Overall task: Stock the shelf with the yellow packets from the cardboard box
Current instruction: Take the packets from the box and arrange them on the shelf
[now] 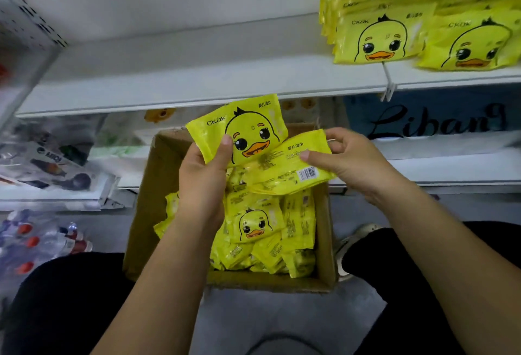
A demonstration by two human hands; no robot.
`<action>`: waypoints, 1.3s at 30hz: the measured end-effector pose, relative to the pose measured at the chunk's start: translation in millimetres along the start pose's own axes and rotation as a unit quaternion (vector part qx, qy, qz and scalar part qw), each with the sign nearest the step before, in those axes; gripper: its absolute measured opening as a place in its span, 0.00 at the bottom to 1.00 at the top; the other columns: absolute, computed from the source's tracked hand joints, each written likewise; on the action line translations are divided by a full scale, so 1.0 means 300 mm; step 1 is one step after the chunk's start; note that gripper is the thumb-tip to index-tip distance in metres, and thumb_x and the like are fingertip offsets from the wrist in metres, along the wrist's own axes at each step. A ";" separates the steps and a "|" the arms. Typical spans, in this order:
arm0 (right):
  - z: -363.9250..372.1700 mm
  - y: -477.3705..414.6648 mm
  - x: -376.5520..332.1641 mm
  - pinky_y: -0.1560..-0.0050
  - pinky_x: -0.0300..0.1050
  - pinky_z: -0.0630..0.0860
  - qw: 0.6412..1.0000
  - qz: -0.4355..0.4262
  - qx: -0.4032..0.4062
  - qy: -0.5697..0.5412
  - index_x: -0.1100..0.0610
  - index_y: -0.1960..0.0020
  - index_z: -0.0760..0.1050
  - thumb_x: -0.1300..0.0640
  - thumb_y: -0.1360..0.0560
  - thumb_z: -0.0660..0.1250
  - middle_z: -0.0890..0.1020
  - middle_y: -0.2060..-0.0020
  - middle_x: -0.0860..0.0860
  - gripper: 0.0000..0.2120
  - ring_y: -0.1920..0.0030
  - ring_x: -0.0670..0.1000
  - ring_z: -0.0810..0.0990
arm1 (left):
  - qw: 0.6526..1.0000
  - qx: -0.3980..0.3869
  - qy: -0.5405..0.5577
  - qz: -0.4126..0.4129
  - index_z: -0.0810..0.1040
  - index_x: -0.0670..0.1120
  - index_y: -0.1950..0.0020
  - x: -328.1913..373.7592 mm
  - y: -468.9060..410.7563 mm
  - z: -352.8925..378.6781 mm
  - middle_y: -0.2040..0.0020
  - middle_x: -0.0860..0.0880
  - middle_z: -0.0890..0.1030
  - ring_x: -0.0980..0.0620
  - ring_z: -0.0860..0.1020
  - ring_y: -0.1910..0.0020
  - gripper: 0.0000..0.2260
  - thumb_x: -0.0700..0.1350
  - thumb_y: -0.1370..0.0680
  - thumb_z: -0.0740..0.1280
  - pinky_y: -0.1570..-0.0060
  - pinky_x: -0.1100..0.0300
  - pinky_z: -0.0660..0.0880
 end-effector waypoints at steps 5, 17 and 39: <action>-0.184 -0.051 -0.107 0.54 0.40 0.79 0.985 -0.074 0.075 0.133 0.54 0.48 0.81 0.54 0.28 0.77 0.86 0.55 0.47 0.11 0.55 0.45 0.84 | 0.999 -0.020 -0.032 0.011 0.81 0.49 0.45 0.015 -0.117 0.172 0.54 0.52 0.88 0.50 0.87 0.51 0.04 0.42 0.18 0.69 0.59 0.58 0.83; -0.555 -0.104 -0.179 0.55 0.43 0.78 0.960 -0.095 0.246 0.095 0.53 0.53 0.83 0.48 0.28 0.77 0.85 0.58 0.48 0.10 0.55 0.47 0.84 | 0.976 -0.166 -0.085 0.114 0.78 0.42 0.35 0.060 -0.321 0.808 0.43 0.44 0.86 0.46 0.85 0.45 0.13 0.41 0.19 0.71 0.46 0.45 0.83; -0.596 -0.152 -0.104 0.49 0.53 0.84 0.956 0.000 0.221 -0.194 0.55 0.42 0.81 0.53 0.22 0.70 0.87 0.50 0.53 0.10 0.50 0.53 0.87 | 0.955 -0.095 -0.265 0.097 0.80 0.43 0.51 0.034 -0.246 0.731 0.53 0.45 0.83 0.46 0.82 0.51 0.23 0.63 0.18 0.61 0.48 0.51 0.78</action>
Point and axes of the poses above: each hand's wrist, its own y-axis away from the middle knuckle, its own z-axis out of the palm, x = y × z, the point moved 7 cm from there along -y, towards the middle knuckle
